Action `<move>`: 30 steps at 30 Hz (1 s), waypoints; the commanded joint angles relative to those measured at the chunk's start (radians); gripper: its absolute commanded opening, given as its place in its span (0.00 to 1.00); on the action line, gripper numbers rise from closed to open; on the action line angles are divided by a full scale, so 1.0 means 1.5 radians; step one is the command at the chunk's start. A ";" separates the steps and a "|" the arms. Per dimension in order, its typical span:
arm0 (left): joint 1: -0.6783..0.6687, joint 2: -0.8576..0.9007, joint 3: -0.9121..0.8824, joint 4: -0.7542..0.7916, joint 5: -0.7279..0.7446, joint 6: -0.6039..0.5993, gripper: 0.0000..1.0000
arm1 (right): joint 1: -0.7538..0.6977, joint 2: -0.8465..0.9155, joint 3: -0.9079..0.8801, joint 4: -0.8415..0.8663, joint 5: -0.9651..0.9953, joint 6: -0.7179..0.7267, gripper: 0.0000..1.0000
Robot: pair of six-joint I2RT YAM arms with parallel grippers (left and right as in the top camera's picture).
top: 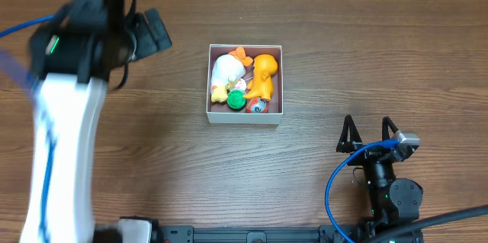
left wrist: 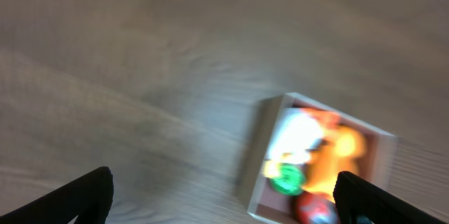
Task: Pack container
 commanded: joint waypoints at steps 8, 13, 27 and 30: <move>-0.066 -0.376 0.009 -0.001 0.003 -0.009 1.00 | -0.005 -0.008 -0.005 0.008 0.003 -0.005 1.00; -0.066 -0.515 0.009 -0.011 -0.023 0.003 1.00 | -0.006 -0.008 -0.005 0.008 0.003 -0.005 1.00; -0.027 -0.884 -0.319 0.018 -0.133 0.003 1.00 | -0.005 -0.008 -0.005 0.008 0.003 -0.005 1.00; -0.020 -0.941 -0.461 0.111 -0.132 0.004 1.00 | -0.005 -0.008 -0.005 0.008 0.003 -0.005 1.00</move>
